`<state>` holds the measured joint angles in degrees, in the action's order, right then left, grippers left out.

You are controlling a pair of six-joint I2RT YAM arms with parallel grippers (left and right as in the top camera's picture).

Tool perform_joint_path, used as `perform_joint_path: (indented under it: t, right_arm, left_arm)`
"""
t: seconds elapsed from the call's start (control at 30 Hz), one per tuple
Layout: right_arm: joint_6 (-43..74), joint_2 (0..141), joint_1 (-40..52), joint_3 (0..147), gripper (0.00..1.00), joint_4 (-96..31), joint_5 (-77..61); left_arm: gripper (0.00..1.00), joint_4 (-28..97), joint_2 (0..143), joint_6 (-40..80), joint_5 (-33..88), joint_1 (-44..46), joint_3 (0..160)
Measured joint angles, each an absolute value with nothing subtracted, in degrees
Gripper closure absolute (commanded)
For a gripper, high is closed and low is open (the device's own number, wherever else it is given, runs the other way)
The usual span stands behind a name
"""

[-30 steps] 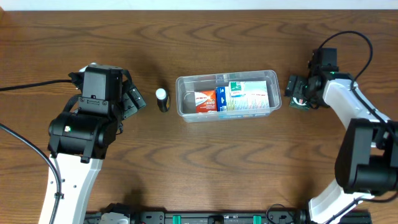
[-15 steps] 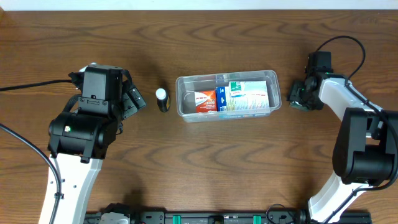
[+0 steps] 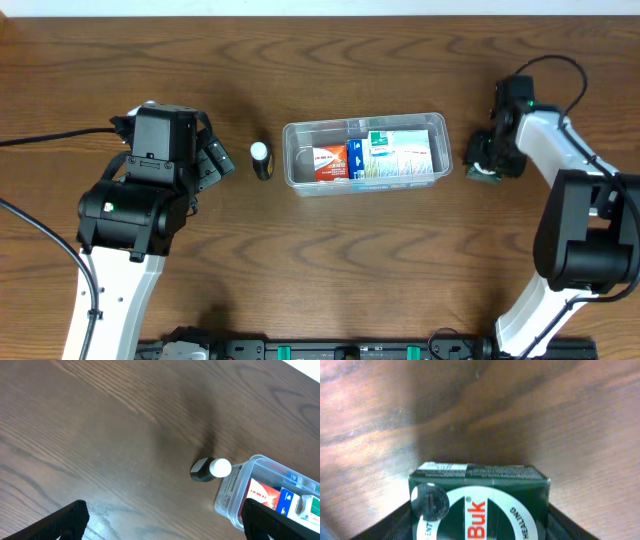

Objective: Pack container
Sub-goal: 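Grasp the green Zam-Buk tin with right gripper, then lift the Zam-Buk tin and carry it over the container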

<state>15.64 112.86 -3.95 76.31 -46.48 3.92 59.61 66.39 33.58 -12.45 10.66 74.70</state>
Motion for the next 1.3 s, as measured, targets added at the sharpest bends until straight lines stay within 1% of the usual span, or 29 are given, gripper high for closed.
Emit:
perform_joint_path:
  t: [0.2,0.33,0.53,0.8,0.9,1.1,1.3]
  right_arm:
    - [15.5,113.1,-3.9,91.4,0.43,-59.4,3.9]
    - [15.4,113.1,-2.9,100.2,0.43,-65.8,4.1]
    - [15.4,113.1,3.1,110.4,0.43,-72.5,4.1]
    - [16.6,113.1,16.5,114.2,0.43,-73.0,4.1]
    - [18.5,113.1,23.1,114.2,0.41,-70.4,4.0]
    - [23.1,113.4,33.3,114.2,0.41,-66.7,6.1]
    - [26.2,116.1,37.2,114.2,0.41,-66.6,7.6]
  left_arm:
    - [0.02,59.6,66.4,33.6,-12.5,10.7,74.7]
    - [0.02,59.6,66.4,33.6,-12.5,10.7,74.7]
    - [0.02,59.6,66.4,33.6,-12.4,10.7,74.7]
    - [0.02,59.6,66.4,33.6,-12.4,10.6,74.7]
    - [0.02,59.6,66.4,33.6,-12.5,10.6,74.7]
    - [0.02,59.6,66.4,33.6,-12.5,10.6,74.7]
    - [0.02,59.6,66.4,33.6,-12.5,10.6,74.7]
